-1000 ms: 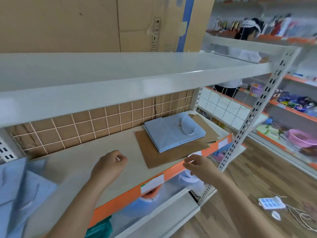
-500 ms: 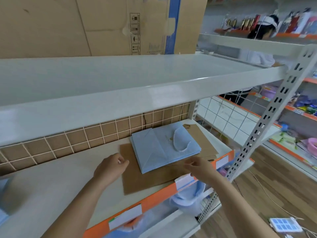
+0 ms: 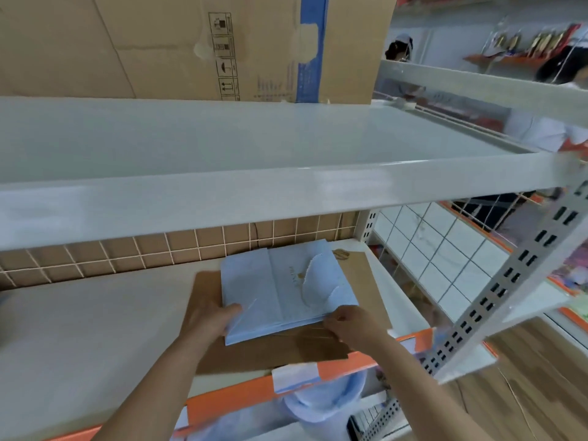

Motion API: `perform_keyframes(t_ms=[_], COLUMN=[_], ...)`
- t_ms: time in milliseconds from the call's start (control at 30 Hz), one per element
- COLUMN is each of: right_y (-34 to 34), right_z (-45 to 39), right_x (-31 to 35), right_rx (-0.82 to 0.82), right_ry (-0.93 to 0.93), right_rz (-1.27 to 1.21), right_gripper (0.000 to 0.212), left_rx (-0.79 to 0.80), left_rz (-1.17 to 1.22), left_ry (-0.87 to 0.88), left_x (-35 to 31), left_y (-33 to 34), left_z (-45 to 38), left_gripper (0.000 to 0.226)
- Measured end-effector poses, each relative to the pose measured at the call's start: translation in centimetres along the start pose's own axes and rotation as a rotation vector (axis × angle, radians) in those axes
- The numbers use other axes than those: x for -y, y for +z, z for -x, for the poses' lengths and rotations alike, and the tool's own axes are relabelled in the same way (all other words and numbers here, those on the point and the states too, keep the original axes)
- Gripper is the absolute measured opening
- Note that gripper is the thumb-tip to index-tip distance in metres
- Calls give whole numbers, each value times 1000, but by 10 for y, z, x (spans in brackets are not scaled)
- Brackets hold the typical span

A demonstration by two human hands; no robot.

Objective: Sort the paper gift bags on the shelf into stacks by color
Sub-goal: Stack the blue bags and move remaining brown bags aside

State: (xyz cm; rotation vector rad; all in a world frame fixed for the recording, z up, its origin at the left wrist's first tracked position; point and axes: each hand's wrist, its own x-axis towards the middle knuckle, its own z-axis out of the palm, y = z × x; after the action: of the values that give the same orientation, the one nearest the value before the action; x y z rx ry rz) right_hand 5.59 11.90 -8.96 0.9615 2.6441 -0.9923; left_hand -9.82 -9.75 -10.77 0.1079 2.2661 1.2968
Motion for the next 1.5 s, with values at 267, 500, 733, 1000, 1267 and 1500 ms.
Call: perform_keyframes(t_ms=[267, 500, 733, 1000, 1267, 1500], right_y=[0, -6, 7, -6, -21, 2], right_z=[-12, -26, -30, -33, -28, -31], right_x=[-13, -13, 1, -16, -44, -23], right_rx=[4, 30, -138, -77, 157, -112], right_ry=[-49, 150, 236, 130, 60, 63], right_rz=[-58, -513, -1048, -1127, -792, -826], right_gripper=[29, 21, 28, 28, 33, 14], left_rx=[-25, 73, 290, 2, 203, 71], left_rz=[153, 188, 242, 829, 469, 485], left_ry=[-81, -161, -168, -215, -170, -48], left_x=[0, -5, -20, -10, -1, 4], left_y=[28, 38, 50, 26, 18, 10], left_z=[-3, 6, 27, 6, 5, 16], left_gripper=[40, 17, 21, 28, 42, 33])
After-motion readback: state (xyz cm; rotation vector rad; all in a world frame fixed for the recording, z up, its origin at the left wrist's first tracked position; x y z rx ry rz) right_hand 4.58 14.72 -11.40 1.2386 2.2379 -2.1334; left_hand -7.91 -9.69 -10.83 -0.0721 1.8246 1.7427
